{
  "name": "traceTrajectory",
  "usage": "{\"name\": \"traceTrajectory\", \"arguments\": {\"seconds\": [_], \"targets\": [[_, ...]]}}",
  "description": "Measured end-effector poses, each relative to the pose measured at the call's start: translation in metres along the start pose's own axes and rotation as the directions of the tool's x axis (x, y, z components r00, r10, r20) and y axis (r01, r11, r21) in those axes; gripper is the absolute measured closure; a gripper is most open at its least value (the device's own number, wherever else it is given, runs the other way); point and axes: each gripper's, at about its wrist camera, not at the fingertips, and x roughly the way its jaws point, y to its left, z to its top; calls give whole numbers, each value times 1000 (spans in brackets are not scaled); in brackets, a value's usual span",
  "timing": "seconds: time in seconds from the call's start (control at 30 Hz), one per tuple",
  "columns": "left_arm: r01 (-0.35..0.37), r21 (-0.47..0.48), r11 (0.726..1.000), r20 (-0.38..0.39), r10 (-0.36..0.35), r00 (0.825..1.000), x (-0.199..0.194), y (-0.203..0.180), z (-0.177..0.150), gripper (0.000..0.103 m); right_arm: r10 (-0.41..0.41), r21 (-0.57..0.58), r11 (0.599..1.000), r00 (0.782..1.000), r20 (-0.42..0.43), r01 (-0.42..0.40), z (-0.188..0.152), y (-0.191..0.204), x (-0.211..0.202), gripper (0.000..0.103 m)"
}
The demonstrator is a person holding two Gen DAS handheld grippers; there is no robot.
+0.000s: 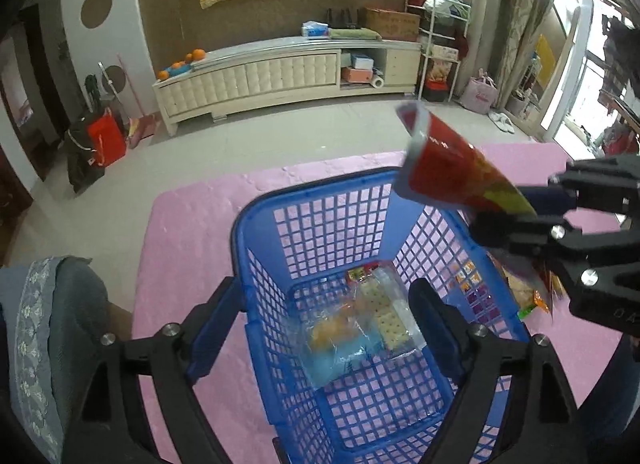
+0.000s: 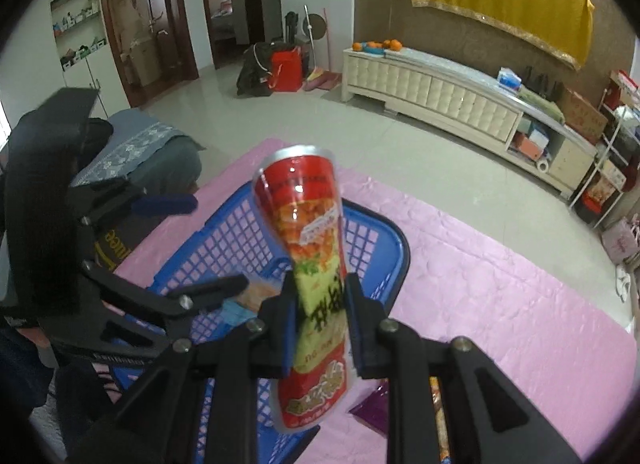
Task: Organize snacks
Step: 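Carry both bags to the basket while the left gripper releases the Dan Huang Su bag inside, then lower the red-and-white bag into the blue basket and open the right gripper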
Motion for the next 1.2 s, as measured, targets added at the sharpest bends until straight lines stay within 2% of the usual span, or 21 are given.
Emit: {"name": "traceTrajectory", "arguments": {"seconds": [0.3, 0.5, 0.93, 1.07, 1.1, 1.13, 1.17, 1.2], "targets": [[3, -22, 1000, 23, -3, 1000, -29, 14, -10, 19, 4, 16, 1000, 1000, -3, -4, 5, 5, -8, 77], [-12, -26, 1000, 17, 13, 1000, -35, 22, -14, 19, 1, -49, 999, 1000, -9, -1, 13, 23, -4, 77], [-15, -54, 998, -27, 13, 1000, -11, 37, -19, 19, -46, -151, 988, 994, -102, 31, 22, 34, 51, 76], [-27, -47, 999, -41, 25, 999, -3, 36, -20, 19, -68, -178, 983, 993, -96, 50, 22, 34, 62, 75], [-31, -52, 998, -42, 29, 999, -2, 37, -21, 19, -60, -188, 981, 994, -87, 43, 22, 35, 65, 72], [-29, -61, 998, -43, 27, 999, -1, 38, -22, 19, -55, -196, 980, 995, -87, 37, 21, 37, 67, 60], [-22, -72, 997, -46, 19, 999, 0, 40, -23, 19, -62, -203, 978, 994, -92, 42, 21, 37, 71, 52], [-19, -78, 997, -49, 15, 999, 0, 41, -23, 19, -88, -212, 975, 991, -97, 65, 20, 38, 76, 32]]}}
